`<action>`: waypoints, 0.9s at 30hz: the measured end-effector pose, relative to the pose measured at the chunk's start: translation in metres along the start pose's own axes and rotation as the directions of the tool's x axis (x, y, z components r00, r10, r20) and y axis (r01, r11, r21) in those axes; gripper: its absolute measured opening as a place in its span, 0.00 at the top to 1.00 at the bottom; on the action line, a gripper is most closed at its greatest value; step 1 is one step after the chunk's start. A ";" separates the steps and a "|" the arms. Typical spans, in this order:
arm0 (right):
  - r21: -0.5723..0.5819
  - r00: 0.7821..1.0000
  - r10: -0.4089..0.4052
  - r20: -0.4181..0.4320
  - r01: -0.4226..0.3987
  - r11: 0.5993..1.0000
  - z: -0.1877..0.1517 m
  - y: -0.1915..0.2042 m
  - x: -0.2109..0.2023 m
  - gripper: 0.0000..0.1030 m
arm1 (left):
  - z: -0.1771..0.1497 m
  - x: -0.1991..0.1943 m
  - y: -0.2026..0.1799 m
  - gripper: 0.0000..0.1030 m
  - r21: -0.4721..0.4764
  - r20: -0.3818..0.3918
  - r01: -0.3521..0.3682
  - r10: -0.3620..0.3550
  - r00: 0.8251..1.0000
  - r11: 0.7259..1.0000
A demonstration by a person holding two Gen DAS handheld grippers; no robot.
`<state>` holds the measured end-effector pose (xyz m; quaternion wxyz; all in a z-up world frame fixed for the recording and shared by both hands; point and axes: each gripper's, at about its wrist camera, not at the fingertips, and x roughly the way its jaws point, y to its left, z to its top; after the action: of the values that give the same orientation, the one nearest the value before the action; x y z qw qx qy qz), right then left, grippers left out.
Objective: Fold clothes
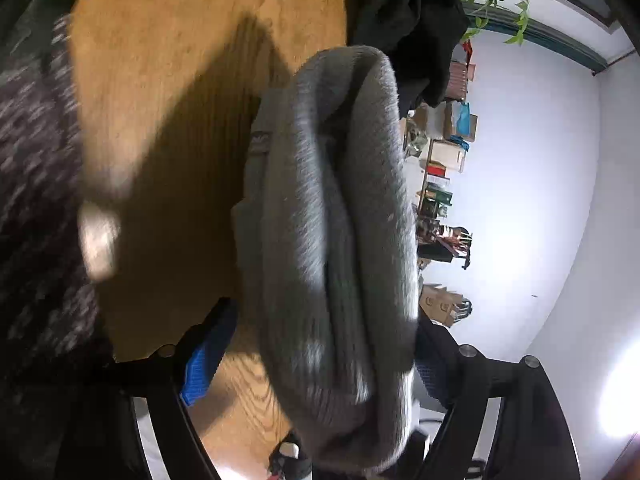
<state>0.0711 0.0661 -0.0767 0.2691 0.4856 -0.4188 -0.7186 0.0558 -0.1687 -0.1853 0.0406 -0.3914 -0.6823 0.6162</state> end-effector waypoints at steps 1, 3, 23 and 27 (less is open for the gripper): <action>-0.001 1.000 0.002 -0.001 -0.002 1.000 0.000 0.000 0.000 0.73 | 0.003 0.005 -0.003 0.20 -0.002 0.003 -0.008 0.008 1.000 1.000; -0.002 1.000 0.006 -0.003 -0.006 1.000 0.000 -0.001 -0.001 0.73 | 0.008 0.016 -0.006 0.20 -0.019 -0.009 -0.020 0.020 1.000 1.000; 0.353 0.951 -0.162 0.264 0.061 0.933 0.039 -0.108 -0.054 0.09 | 0.002 0.031 -0.021 0.59 -0.069 -0.217 -0.063 0.047 0.975 0.996; 0.349 0.950 -0.191 0.245 0.098 0.932 0.057 -0.101 -0.027 0.09 | 0.002 0.028 -0.020 0.59 -0.061 -0.221 -0.068 0.053 0.974 0.996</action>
<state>0.0311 0.1579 -0.1415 0.0684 0.4492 -0.5302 -0.7158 0.0259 -0.1533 -0.1805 0.0834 -0.4789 -0.6820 0.5464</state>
